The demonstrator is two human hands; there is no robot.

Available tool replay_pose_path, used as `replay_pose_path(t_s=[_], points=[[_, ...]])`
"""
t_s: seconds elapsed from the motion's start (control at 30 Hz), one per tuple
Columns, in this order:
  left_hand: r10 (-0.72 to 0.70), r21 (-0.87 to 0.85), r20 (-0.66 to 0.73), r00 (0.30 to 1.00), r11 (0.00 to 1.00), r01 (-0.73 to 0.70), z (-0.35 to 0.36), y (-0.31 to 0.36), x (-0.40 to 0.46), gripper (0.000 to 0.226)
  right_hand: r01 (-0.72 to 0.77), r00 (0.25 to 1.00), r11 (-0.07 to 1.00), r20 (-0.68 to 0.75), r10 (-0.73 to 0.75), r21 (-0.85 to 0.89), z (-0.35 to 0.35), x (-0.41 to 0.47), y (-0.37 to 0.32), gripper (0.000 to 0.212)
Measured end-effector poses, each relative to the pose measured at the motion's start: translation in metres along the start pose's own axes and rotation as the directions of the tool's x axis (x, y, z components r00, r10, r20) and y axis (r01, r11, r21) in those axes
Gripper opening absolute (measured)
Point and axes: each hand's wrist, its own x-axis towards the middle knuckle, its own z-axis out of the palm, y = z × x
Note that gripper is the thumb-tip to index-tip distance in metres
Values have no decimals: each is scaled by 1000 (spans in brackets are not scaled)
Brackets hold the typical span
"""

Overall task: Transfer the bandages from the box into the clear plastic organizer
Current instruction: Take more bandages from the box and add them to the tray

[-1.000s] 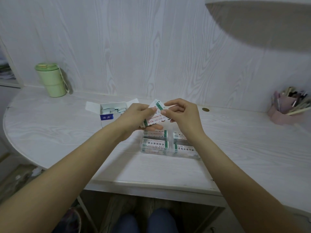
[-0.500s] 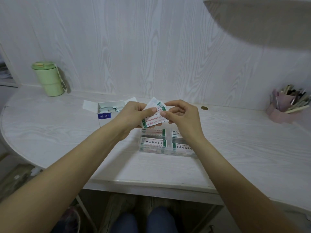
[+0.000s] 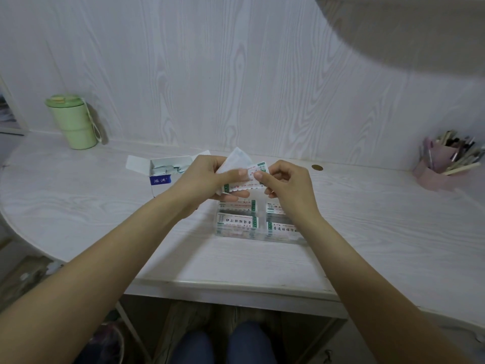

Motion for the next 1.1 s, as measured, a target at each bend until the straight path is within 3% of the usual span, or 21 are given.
replay_pose_path(t_s=[0.1,0.2,0.53,0.93,1.1], points=[[-3,46,-23,1000,999,4,0,0,1,8,6,999,1000,41,-6,-2,-1,-2,-3,15],[-29,31,-55,998,999,31,1,-2,3,8,29,993,999,117,-31,16,-5,-3,-7,24],[-12,19,-37,999,1000,13,12,-8,11,13,6,987,989,160,17,-147,-25,-1,-4,13],[14,187,10,1000,982,-16,48,-19,19,8,-87,992,970,74,107,-228,-68,-19,16,8],[6,207,-41,999,978,2,50,-24,17,10,-118,988,922,49,146,-369,-79,-23,31,9]])
